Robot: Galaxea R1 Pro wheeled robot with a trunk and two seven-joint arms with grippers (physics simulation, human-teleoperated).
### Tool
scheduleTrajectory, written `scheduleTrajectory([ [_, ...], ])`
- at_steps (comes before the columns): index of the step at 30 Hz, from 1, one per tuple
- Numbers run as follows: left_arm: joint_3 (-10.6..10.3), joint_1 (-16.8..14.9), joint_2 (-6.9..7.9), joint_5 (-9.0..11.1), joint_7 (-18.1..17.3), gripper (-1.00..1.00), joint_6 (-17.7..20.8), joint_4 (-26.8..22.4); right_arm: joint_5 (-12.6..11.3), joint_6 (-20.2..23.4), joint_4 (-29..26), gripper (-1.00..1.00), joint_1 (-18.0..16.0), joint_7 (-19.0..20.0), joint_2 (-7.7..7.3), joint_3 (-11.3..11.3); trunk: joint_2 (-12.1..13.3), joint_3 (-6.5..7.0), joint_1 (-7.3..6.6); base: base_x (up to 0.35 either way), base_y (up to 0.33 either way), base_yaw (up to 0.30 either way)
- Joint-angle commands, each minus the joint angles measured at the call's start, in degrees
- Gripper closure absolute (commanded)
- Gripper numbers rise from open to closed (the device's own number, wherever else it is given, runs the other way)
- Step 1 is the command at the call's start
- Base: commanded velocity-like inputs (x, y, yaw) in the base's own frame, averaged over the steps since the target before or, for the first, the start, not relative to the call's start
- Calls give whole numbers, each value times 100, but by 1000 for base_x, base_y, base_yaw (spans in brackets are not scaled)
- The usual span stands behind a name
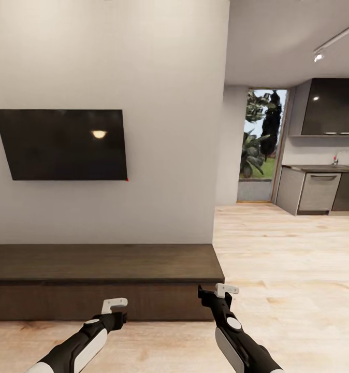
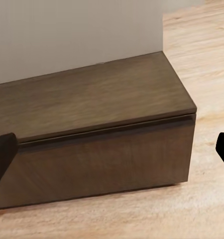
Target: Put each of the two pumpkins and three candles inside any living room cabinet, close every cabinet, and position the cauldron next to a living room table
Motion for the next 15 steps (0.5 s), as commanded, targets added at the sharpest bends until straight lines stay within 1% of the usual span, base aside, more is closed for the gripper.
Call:
scheduleTrajectory([
  [1, -44, -7, -12, 43, 55, -100, 10, -10, -61, -38, 3, -100, -7, -37, -8, 36, 38, 12, -23, 0, 0, 0],
  [5, -39, -7, -39, 45, 52, -100, 12, 31, -61, -40, 8, -100, -7, -30, -8, 37, 198, 83, -111, 0, 0, 0],
  [15, -36, -7, -48, 46, 50, -100, 10, 113, -61, -49, 137, -100, -7, -28, -10, 28, 599, 263, -331, 0, 0, 0],
])
